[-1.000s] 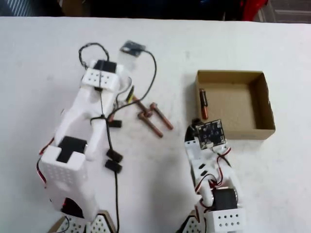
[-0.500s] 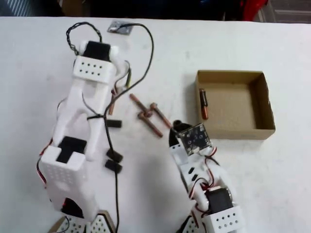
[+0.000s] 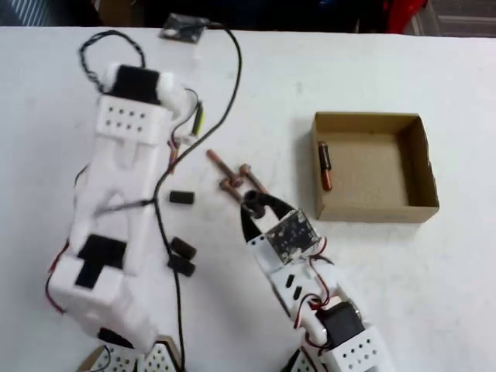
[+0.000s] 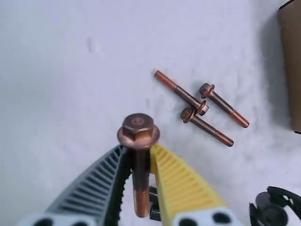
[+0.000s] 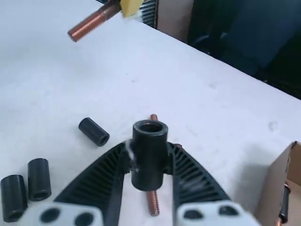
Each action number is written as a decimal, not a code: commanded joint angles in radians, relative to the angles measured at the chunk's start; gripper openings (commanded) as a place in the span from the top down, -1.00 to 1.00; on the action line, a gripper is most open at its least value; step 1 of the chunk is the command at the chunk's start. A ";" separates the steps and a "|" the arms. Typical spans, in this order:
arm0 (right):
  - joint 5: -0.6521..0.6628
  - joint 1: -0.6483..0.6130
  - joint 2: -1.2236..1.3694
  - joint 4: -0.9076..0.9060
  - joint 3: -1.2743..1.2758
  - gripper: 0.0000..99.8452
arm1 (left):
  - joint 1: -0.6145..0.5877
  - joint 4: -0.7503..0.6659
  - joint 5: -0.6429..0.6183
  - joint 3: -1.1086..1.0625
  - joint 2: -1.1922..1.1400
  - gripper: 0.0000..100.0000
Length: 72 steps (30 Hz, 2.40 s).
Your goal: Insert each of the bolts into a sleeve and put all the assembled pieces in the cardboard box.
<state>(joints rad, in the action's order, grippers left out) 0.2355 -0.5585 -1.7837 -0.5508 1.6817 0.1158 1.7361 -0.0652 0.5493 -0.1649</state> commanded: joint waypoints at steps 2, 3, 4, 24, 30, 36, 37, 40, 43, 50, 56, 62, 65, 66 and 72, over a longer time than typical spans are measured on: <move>0.005 -0.067 -0.015 0.056 0.009 0.97 | 0.002 -0.002 0.011 -0.034 0.185 0.96; 0.003 -0.071 -0.015 0.056 0.009 0.97 | 0.002 -0.003 0.009 -0.051 0.213 0.96; 0.003 -0.073 -0.015 0.056 0.009 0.97 | 0.002 -0.009 0.008 -0.068 0.237 0.96; 0.002 -0.143 -0.015 0.085 0.009 0.97 | 0.051 -0.408 0.005 -0.772 0.846 0.96; -0.048 -0.139 -0.015 0.085 0.009 0.97 | 0.173 -0.687 0.003 -1.040 1.076 0.96; -0.138 -0.139 -0.015 0.097 0.009 0.97 | 0.189 -0.902 -0.101 -1.254 1.259 0.96; -0.138 -0.139 -0.015 0.111 0.009 0.97 | 0.189 -0.914 -0.127 -1.272 1.280 0.96; -0.141 -0.139 -0.015 0.156 0.009 0.97 | 0.191 -0.944 -0.137 -1.316 1.333 0.96; -0.144 -0.139 -0.015 0.179 0.009 0.97 | 0.191 -0.973 -0.147 -1.352 1.374 0.95; -0.144 -0.145 -0.015 0.219 0.009 0.97 | 0.266 -1.079 -0.147 -1.458 1.491 0.95; -0.144 -0.143 -0.015 0.219 0.009 0.97 | 0.343 -1.171 -0.140 -1.564 1.547 0.95; -0.138 -0.140 -0.015 0.213 0.009 0.97 | 0.349 -1.162 -0.140 -1.587 1.552 0.95; -0.138 -0.140 -0.015 0.213 0.009 0.97 | 0.349 -1.135 -0.140 -1.587 1.552 0.95; -0.138 -0.140 -0.015 0.213 0.009 0.97 | 0.349 -1.125 -0.140 -1.587 1.552 0.95; -0.138 -0.140 -0.015 0.213 0.009 0.97 | 0.349 -1.099 -0.140 -1.587 1.552 0.95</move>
<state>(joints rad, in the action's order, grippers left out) 0.0990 -0.6920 -1.7837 -0.3621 1.6817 0.4503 0.6375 -0.2033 -1.0418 1.3648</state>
